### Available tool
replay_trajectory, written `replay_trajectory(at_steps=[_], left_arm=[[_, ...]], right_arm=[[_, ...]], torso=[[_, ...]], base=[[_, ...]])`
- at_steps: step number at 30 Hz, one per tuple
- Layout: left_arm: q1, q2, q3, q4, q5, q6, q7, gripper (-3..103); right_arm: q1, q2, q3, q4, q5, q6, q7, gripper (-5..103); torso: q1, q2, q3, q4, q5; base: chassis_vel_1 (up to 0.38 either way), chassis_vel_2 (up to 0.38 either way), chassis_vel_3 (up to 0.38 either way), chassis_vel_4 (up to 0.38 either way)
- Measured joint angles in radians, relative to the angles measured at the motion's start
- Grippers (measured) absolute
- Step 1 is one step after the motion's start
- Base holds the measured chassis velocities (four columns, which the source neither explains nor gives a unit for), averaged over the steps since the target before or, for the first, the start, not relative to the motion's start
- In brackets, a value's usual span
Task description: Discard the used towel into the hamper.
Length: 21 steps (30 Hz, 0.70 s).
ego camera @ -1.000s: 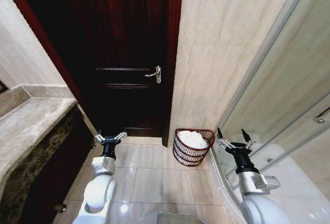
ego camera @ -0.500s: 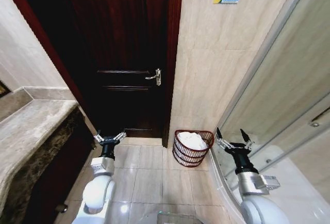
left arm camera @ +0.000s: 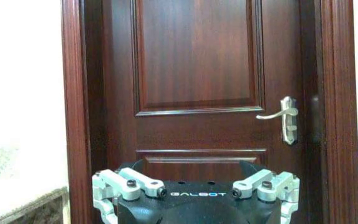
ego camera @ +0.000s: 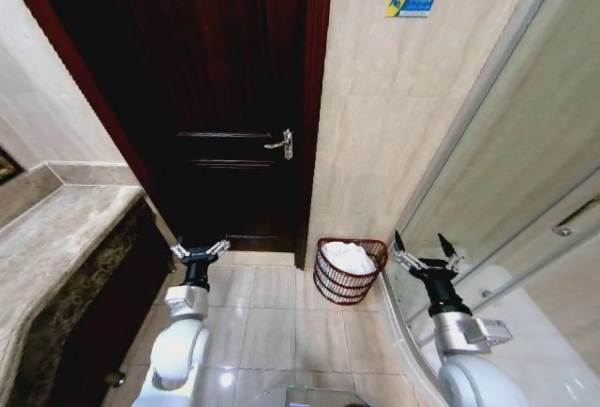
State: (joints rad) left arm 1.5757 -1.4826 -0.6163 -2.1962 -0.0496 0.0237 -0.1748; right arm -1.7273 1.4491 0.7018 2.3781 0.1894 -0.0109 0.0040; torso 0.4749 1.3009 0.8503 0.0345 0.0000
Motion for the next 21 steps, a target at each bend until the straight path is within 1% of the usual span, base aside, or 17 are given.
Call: replay_trajectory(at_steps=[2,4,5,6,8,14,17,18,21], left_arm=[[0.003,-0.002,0.000,0.001,0.000,0.000,-0.002,100],[0.004,-0.002,0.000,0.002,0.000,0.000,-0.003,100],[0.003,-0.003,0.000,0.004,0.000,-0.002,-0.004,100],[0.003,-0.003,0.000,0.004,0.000,-0.002,-0.004,100],[0.001,-0.006,0.001,0.006,0.002,-0.004,-0.006,100],[0.000,-0.006,0.002,0.006,0.006,-0.005,-0.006,100],[-0.001,-0.005,0.002,0.006,0.008,-0.004,-0.005,100],[-0.001,-0.005,0.002,0.006,0.008,-0.004,-0.005,100],[0.001,-0.006,0.003,0.006,0.008,-0.004,-0.003,100]], right_arm=[[0.002,0.000,-0.003,0.000,-0.002,-0.001,0.000,100],[0.001,-0.001,-0.004,0.000,-0.003,-0.001,0.000,100],[-0.001,-0.002,-0.006,0.000,-0.004,-0.001,0.000,100],[-0.001,-0.002,-0.006,0.000,-0.004,-0.001,0.000,100],[-0.002,-0.003,-0.008,0.000,-0.006,-0.001,0.000,100],[0.001,-0.006,-0.008,0.001,-0.006,-0.002,0.000,100],[0.001,-0.006,-0.007,0.002,-0.006,-0.003,0.000,100],[0.001,-0.006,-0.007,0.002,-0.006,-0.003,0.000,100],[-0.004,-0.005,-0.007,0.002,-0.006,-0.002,0.000,100]], torso=[[0.008,0.019,0.010,0.0000,0.0000],[0.010,0.023,0.013,0.0001,0.0000],[0.016,0.035,0.019,0.0001,0.0000],[0.016,0.035,0.019,0.0001,0.0000],[0.023,0.051,0.028,0.0001,0.0000],[0.033,0.073,0.040,0.0001,0.0000],[0.043,0.093,0.050,0.0001,0.0000],[0.043,0.093,0.050,0.0001,0.0000],[0.054,0.118,0.064,0.0001,-0.0001]], base=[[0.000,0.000,0.000,0.000],[0.000,0.000,0.000,0.000],[0.000,0.000,0.000,0.000],[0.000,0.000,0.000,0.000],[0.000,0.000,0.000,0.000],[0.000,0.000,0.000,0.000],[0.000,0.000,0.000,0.000],[0.000,0.000,0.000,0.000],[0.000,0.000,0.000,0.000]])
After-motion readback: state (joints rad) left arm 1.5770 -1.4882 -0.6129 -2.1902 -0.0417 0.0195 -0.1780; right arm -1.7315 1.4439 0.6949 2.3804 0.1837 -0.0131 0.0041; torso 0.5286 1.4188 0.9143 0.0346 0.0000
